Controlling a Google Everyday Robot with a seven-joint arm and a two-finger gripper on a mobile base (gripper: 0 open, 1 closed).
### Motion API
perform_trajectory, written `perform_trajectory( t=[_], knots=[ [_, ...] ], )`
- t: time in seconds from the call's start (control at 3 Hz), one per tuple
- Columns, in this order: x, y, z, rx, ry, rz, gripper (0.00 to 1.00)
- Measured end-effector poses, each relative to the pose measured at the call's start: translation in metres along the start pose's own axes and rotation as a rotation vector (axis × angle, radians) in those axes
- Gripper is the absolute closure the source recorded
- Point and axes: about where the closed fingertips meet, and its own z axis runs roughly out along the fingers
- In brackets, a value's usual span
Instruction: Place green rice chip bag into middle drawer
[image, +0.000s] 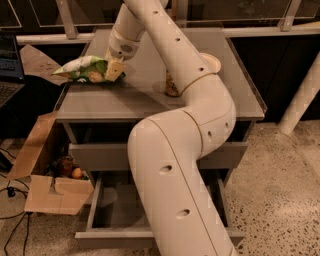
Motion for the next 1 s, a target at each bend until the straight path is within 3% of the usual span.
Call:
perform_trajectory(
  t=[0.33, 0.67, 1.0],
  knots=[
    [-0.009, 0.003, -0.035, 0.041, -0.035, -0.032, 1.0],
    [-0.024, 0.015, -0.08, 0.077, -0.112, -0.093, 1.0],
    [-0.041, 0.032, -0.107, 0.074, -0.201, -0.154, 1.0]
  ],
)
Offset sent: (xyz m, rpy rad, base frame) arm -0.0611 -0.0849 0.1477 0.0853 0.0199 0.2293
